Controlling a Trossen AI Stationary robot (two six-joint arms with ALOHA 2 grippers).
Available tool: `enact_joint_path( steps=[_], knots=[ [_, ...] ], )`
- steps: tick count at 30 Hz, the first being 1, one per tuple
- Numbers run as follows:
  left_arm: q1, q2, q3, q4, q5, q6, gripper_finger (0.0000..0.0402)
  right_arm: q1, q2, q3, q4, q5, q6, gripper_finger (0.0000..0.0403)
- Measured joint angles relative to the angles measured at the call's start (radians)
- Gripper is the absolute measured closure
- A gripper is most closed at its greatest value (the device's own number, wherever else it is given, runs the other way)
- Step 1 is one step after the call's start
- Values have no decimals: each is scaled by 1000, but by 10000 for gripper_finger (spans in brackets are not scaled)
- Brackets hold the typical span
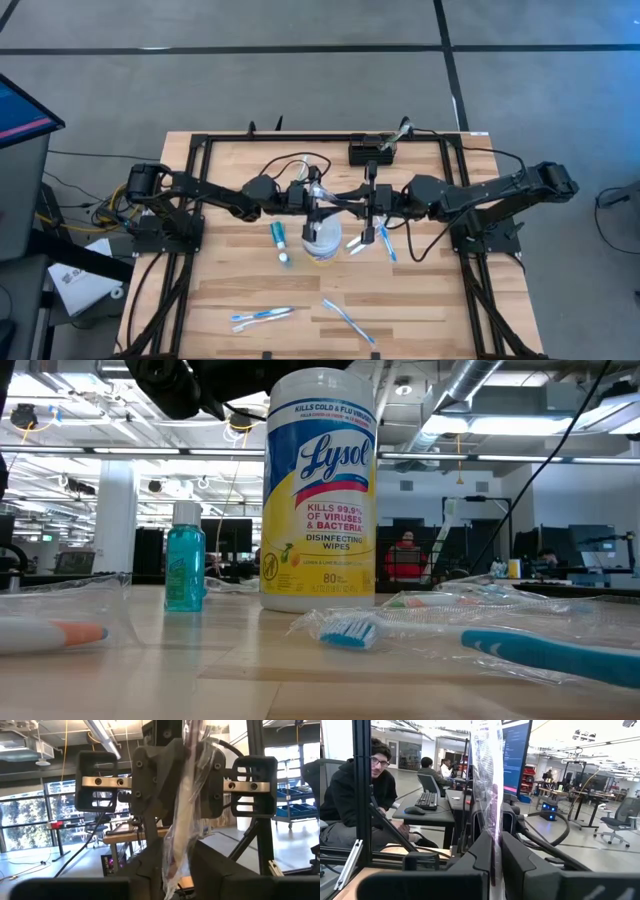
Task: Pick & Place toothbrushing station
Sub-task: Put the right purple toothbrush into the black mesh organizer
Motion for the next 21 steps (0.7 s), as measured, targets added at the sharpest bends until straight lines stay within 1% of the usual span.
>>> enact_joint_path(
  steps=[3,5,13,21],
  knots=[
    [0,0,0,0,1,4,376,0,0,0,-3,1,4,389],
    [0,0,0,0,2,3,388,-1,-1,0,-2,2,6,385],
    [-6,-2,0,-40,-7,-52,391,-1,-1,0,-27,1,-16,353],
    [-6,-2,0,-105,-7,-79,391,0,-9,0,-44,1,-16,348]
  ],
)
